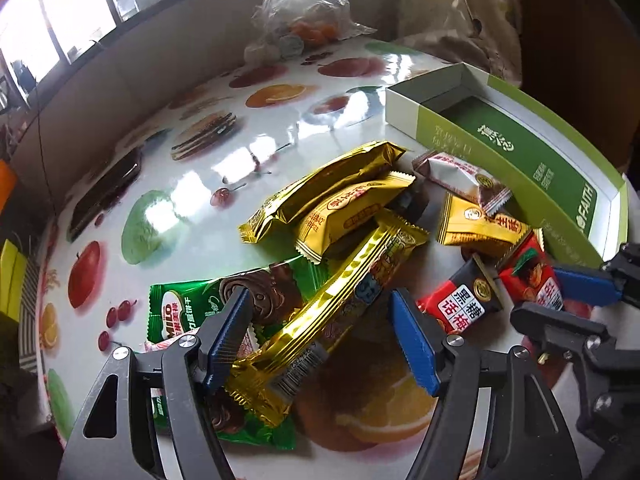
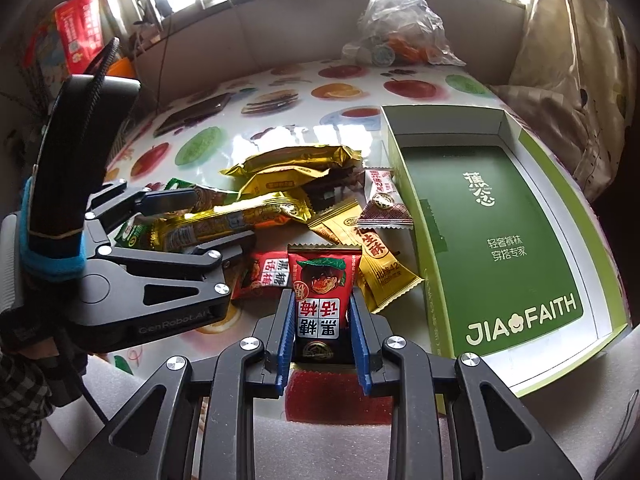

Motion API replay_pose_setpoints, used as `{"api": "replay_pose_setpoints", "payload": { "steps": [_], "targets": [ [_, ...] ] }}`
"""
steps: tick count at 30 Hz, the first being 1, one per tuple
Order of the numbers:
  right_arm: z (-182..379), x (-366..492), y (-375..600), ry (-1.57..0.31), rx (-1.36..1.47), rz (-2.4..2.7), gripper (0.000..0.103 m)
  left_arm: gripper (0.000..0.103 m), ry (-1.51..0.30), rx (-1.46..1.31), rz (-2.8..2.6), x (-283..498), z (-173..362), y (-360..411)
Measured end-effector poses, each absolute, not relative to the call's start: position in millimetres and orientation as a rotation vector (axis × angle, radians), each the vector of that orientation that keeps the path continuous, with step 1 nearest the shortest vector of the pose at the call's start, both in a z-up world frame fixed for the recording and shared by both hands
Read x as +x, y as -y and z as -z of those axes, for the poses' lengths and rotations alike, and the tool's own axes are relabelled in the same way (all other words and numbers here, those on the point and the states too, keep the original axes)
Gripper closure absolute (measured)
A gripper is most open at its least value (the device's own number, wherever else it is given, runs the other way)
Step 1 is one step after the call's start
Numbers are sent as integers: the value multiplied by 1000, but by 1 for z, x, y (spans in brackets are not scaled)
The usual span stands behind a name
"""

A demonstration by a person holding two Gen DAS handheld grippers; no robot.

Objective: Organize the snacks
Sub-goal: 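Grasp the gold wafer bar with the left gripper while the right gripper holds the red packet, then carry both held snacks over the green box with both grippers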

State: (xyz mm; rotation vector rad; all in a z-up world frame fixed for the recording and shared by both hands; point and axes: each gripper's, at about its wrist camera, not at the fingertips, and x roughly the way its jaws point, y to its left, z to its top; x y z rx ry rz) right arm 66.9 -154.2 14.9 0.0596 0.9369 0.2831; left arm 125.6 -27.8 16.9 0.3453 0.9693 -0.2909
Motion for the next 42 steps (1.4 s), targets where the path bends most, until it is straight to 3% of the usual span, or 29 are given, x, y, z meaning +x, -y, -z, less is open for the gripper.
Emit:
{"api": "replay_pose_setpoints", "payload": {
  "steps": [3,4,5,15,42],
  "targets": [
    [-15,67,155,-939,62,-285,78,33,-973,349,287,128,-16,29],
    [-14,67,155,-939,63,-286,78,37,-970,352,287,127,-16,29],
    [-14,67,155,-940,63,-285,78,48,-970,354,290,127,-16,30],
    [-15,67,154,-937,65,-285,78,74,-961,352,277,124,-19,28],
    [-49,47,153,-844,71,-322,78,78,-888,119,288,91,-77,2]
  ]
}}
